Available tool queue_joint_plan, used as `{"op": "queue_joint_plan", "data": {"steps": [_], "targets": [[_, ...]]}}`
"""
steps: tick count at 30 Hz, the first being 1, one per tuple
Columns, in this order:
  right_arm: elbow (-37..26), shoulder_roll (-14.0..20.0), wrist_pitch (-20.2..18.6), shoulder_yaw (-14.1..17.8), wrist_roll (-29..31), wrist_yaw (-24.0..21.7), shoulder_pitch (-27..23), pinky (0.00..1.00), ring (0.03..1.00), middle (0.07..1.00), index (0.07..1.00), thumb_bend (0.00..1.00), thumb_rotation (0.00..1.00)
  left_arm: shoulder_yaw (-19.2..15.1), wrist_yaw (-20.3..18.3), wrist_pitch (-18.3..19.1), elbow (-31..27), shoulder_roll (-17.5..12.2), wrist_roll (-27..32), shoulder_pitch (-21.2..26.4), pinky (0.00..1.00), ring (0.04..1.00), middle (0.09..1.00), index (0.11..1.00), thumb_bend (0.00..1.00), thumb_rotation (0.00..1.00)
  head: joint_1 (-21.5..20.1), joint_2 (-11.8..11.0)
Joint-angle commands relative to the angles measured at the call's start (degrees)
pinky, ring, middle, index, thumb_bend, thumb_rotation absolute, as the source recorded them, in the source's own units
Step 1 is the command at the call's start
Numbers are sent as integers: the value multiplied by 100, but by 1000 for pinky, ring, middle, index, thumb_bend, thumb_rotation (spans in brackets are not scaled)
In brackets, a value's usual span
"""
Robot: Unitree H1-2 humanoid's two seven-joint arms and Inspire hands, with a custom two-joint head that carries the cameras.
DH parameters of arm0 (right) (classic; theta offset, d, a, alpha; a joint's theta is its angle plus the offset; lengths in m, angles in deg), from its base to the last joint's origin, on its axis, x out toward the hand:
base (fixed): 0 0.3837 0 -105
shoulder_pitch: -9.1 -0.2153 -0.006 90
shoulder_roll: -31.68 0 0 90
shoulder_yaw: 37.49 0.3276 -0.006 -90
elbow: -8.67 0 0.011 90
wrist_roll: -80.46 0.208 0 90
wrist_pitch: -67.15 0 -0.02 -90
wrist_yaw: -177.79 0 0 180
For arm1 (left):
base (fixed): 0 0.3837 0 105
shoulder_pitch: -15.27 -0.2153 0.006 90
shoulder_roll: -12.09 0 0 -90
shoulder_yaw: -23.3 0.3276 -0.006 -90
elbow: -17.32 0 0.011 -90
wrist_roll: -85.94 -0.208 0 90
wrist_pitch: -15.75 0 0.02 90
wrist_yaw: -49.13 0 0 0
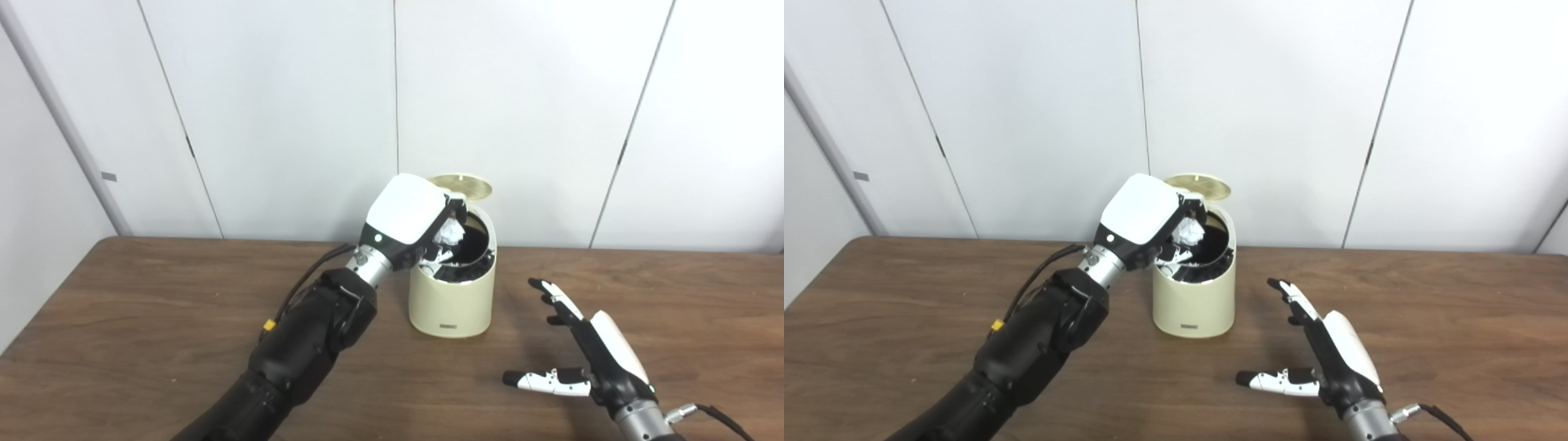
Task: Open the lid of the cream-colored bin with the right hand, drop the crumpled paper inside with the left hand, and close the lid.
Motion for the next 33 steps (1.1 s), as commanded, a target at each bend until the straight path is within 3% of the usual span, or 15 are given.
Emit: {"op": "queue_joint_plan", "data": {"steps": [1, 3, 6, 7, 8, 13, 29, 33], "targets": [[-223, -13, 62, 54, -13, 128, -126, 798, 917, 961, 916, 807, 341, -50, -55, 3, -223, -67, 100, 281, 465, 526, 494, 505, 519, 0, -9, 10], [-222, -13, 58, 55, -17, 129, -128, 797, 916, 961, 915, 806, 334, -79, -97, -25, -287, -64, 182, 267, 489, 566, 595, 497, 520, 40, 3, 20], [-197, -11, 80, 55, -22, 141, -137, 801, 918, 960, 915, 808, 336, -126, -179, -9, -385, -45, 272, 249, 482, 563, 608, 496, 521, 52, 3, 20], [-194, -8, 75, 53, -29, 137, -140, 802, 920, 961, 915, 809, 338, -135, -232, 9, -430, -44, 294, 240, 486, 563, 610, 587, 726, 21, 3, 20], [-195, -7, 66, 51, -38, 134, -143, 802, 920, 961, 916, 808, 342, -143, -277, 22, -475, -46, 313, 232, 488, 564, 610, 621, 794, 10, 3, 20], [-188, -7, 88, 65, -2, 134, -156, 791, 912, 959, 915, 808, 337, -194, -320, 27, -594, -32, 376, 206, 477, 555, 599, 647, 884, 0, 14, 44], [-230, -2, 12, 43, 6, 92, -173, 790, 915, 963, 921, 808, 317, -299, -459, 26, -779, -52, 430, 161, 451, 548, 602, 648, 884, 18, 41, 86], [-205, -22, 68, 78, 32, 162, -189, 770, 904, 955, 915, 809, 305, -463, -519, -55, -870, 26, 851, 58, 417, 515, 585, 615, 837, 3, 31, 90]]}}
